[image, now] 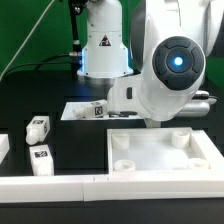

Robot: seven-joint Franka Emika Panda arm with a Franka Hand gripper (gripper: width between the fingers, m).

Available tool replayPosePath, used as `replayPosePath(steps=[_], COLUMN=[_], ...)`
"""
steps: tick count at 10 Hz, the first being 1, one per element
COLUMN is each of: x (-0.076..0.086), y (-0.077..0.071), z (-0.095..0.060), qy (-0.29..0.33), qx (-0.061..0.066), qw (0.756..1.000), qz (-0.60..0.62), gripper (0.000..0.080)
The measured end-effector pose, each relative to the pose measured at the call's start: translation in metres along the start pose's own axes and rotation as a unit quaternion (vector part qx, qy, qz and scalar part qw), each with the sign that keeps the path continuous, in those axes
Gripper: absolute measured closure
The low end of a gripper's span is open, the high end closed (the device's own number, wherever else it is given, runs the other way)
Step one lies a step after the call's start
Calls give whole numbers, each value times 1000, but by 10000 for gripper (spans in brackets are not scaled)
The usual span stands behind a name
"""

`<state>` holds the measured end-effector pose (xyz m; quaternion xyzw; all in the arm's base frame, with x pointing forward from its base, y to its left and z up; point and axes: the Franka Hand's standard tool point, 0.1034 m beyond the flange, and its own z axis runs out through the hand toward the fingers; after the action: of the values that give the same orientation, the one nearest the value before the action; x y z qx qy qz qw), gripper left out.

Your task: Assemble one leg

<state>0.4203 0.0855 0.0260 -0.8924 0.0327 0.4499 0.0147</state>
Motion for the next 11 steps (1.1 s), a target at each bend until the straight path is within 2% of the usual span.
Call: replayPosePath(steps=[1, 3, 4, 5, 6, 8, 9, 11], x=[-12, -34, -35, -30, -23, -23, -25, -29], y=[-1, 0, 1, 3, 1, -2, -7, -17], z=[-15, -64, -71, -69, -75, -83, -103, -169], qy=[-2, 38, 48, 57, 104, 174, 184, 252], qx=[3, 14, 17, 19, 21, 25, 27, 32], qw=[1000, 999, 998, 998, 994, 984, 982, 966], qz=[-3, -20, -19, -15, -17, -18, -20, -35], gripper=[515, 515, 515, 515, 515, 514, 514, 514])
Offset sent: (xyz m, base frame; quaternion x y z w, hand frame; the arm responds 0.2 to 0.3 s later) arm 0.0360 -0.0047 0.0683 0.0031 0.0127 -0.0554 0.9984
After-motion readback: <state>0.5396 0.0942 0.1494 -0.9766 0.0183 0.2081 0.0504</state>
